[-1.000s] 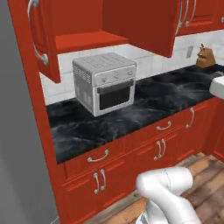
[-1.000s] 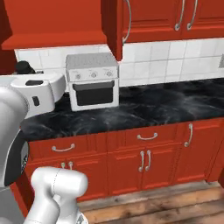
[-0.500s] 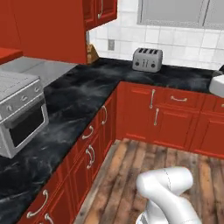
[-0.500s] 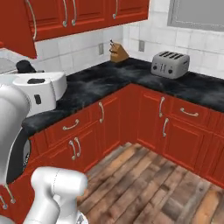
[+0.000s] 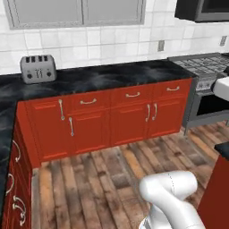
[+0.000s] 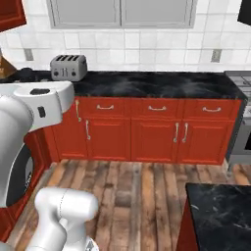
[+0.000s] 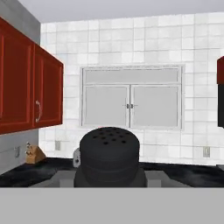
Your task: Retrieve the shaker from the cabinet and place it next the steak on a plate on the dining table.
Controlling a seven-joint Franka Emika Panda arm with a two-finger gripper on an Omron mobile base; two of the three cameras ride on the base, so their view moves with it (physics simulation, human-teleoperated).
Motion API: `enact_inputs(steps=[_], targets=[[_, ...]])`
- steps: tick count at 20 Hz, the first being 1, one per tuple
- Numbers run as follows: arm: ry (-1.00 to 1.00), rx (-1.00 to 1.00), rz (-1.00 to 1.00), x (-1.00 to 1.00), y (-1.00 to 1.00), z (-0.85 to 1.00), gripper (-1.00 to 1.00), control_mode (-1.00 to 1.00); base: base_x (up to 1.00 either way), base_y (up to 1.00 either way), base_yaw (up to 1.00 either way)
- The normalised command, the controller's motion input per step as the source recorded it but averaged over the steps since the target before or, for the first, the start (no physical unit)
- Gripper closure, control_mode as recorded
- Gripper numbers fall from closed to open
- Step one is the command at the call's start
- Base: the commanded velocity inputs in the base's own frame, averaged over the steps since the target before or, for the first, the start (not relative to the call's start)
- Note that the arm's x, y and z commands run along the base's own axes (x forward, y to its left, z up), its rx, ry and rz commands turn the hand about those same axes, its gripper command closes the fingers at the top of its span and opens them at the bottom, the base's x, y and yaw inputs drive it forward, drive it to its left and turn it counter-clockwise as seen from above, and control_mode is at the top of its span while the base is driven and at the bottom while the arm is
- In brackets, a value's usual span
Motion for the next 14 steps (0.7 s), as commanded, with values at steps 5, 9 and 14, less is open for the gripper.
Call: enact_inputs(steps=[5, 9, 14], targets=[[0.0, 0.0, 0.0, 0.0, 0.0, 0.0, 1.0, 1.0, 0.0, -0.01, -0.92], [0.0, 0.0, 0.0, 0.0, 0.0, 0.0, 1.0, 1.0, 0.0, 0.0, -0.93], [0.0, 0.0, 0.0, 0.0, 0.0, 0.0, 1.0, 1.0, 0.0, 0.0, -0.93]])
